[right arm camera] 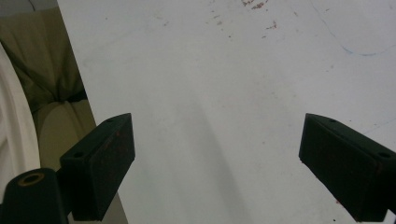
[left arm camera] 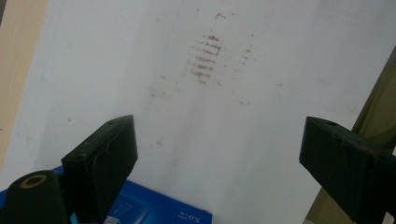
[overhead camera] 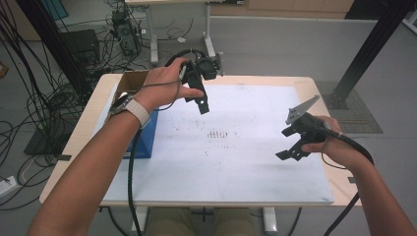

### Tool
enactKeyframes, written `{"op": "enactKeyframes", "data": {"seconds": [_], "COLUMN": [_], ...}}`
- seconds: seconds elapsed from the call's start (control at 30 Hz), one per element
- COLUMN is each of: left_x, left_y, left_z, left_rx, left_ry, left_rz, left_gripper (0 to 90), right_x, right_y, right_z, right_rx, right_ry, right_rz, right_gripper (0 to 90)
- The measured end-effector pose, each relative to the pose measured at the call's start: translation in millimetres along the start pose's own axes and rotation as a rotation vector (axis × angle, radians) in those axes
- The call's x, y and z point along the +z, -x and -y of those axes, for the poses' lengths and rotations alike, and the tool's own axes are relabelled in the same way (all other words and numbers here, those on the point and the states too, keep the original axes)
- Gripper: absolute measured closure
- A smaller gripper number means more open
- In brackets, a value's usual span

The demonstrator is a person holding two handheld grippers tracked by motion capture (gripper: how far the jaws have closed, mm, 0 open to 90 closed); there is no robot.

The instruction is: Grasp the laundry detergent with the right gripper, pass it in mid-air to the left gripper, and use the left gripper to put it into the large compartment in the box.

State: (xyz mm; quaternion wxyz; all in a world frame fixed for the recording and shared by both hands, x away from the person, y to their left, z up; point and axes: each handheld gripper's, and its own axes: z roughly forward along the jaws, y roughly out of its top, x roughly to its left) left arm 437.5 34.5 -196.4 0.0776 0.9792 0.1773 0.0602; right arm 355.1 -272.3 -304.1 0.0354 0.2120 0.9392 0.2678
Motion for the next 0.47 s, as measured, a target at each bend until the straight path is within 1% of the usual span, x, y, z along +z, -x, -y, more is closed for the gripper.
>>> {"op": "enactKeyframes", "data": {"seconds": [0.23, 0.47], "left_x": [0.6, 1.0], "left_y": [-0.9, -0.8], "left_z": [2.1, 0.8], "left_rx": [-0.009, -0.009], "left_ry": [-0.006, -0.005], "left_rz": [0.003, 0.006], "left_gripper": [11.7, 11.7], "right_x": [0.6, 1.1], "right_y": [-1.0, -1.0], "right_z": [-2.0, -0.7], "right_rx": [-0.005, -0.005], "right_ry": [0.003, 0.005], "right_rz": [-0.002, -0.001], "right_gripper": [10.5, 10.5]}}
